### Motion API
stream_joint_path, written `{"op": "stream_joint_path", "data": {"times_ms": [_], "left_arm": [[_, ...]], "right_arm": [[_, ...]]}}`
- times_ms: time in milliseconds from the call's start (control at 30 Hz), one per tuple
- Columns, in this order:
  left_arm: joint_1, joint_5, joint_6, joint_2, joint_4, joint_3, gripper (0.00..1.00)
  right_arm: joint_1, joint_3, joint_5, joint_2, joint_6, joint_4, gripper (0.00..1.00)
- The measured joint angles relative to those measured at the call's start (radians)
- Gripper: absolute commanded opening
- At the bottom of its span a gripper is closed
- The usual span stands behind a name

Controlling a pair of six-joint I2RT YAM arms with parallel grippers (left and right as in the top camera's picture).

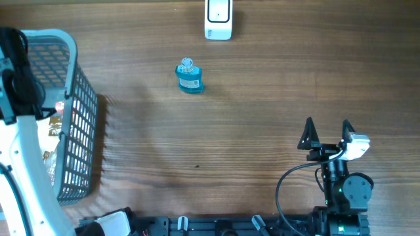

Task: Scan the item barcode
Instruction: 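Release the bottle and move the left gripper back over the basket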

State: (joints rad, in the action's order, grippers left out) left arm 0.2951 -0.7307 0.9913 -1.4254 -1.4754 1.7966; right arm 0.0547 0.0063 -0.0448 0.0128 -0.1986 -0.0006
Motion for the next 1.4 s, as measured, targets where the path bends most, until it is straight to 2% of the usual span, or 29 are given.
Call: {"op": "stream_joint_path", "data": {"times_ms": [333, 500, 633, 800, 1033, 1233, 1400], "left_arm": [[0.0, 0.014, -0.284, -0.009, 0.034, 0.0, 1.0], [0.007, 0.077, -0.454, -0.009, 0.125, -0.021, 1.0], [0.06, 0.151, -0.521, -0.01, 0.194, -0.14, 1.0], [0.131, 0.19, -0.546, -0.016, 0.252, -0.284, 1.0], [0.217, 0.241, -0.63, -0.016, 0.267, -0.3, 1.0], [0.293, 0.359, -0.737, -0.016, 0.322, -0.301, 1.0], [0.33, 0.401, -0.796, -0.016, 0.358, -0.35, 1.0]], "right_arm": [[0.0, 0.0, 0.0, 0.0, 0.0, 0.0, 1.0], [-0.035, 0.0, 0.0, 0.0, 0.0, 0.0, 1.0], [-0.061, 0.0, 0.0, 0.0, 0.0, 0.0, 1.0], [-0.062, 0.0, 0.0, 0.0, 0.0, 0.0, 1.0], [-0.062, 0.0, 0.0, 0.0, 0.0, 0.0, 1.0], [-0.062, 0.0, 0.0, 0.0, 0.0, 0.0, 1.0], [-0.062, 0.0, 0.0, 0.0, 0.0, 0.0, 1.0]]}}
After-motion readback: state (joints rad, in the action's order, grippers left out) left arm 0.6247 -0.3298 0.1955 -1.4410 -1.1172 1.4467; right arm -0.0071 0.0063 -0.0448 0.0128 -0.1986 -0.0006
